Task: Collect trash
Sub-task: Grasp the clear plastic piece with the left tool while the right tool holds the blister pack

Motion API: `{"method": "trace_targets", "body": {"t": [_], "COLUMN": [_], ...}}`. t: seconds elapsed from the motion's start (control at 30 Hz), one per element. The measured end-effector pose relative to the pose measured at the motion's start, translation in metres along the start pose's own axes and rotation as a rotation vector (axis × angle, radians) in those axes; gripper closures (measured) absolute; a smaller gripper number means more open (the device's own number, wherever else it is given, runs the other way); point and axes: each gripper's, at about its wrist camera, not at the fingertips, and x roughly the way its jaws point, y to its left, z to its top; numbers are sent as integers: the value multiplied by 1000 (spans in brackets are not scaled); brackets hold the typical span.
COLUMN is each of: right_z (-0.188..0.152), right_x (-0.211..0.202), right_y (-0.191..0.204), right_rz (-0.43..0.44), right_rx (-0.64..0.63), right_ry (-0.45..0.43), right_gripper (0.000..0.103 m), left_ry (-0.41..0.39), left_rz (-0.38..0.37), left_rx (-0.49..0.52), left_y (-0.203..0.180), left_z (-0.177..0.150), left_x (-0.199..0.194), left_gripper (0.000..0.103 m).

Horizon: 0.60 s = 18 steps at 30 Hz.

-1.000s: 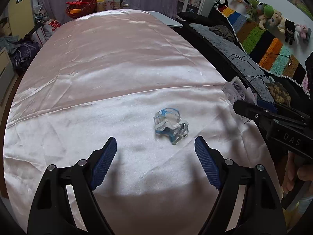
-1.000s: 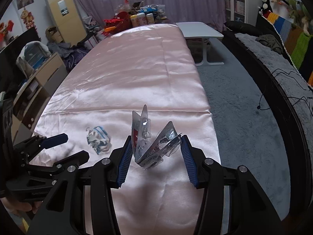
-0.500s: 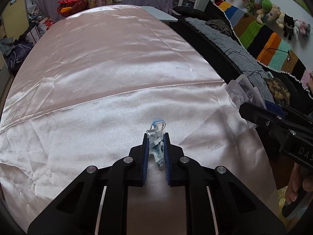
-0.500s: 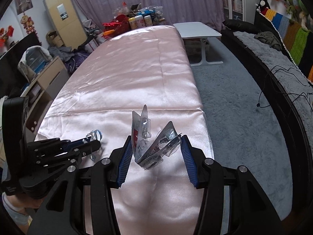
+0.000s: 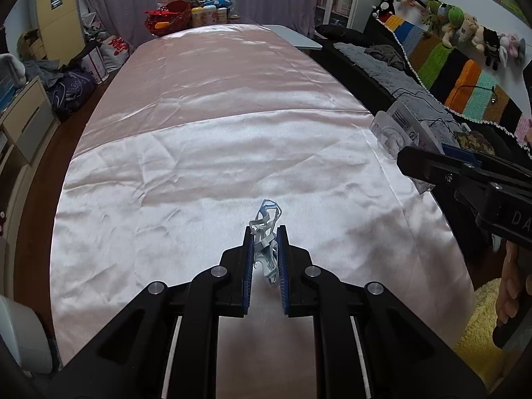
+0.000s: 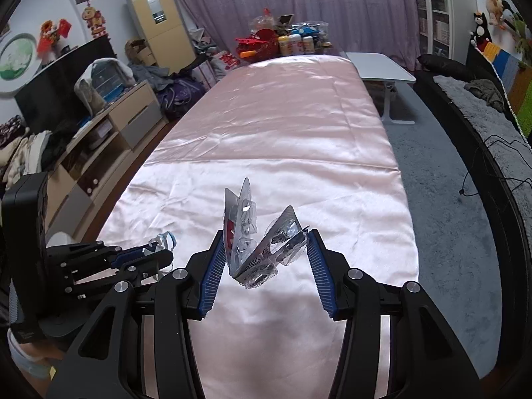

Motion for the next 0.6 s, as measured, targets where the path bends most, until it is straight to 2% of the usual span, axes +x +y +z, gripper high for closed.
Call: {"method": "trace_targets", "body": {"t": [0.3,0.6], "right_z": [-54,-107], "right_x": [-33,-60], "right_y": [49,67], "right_rz": [22,24], "right_rx": [-68,-64], "right_ry": [46,70], "right_gripper": [53,53], "left_ry": [-37,-31], "left_rz": [3,-25], "left_rx": [-43,-45], "left_y": [2,-12], "left_z": [-66,-130], "left_x": [-67,-96], "left_gripper": [91,91]}}
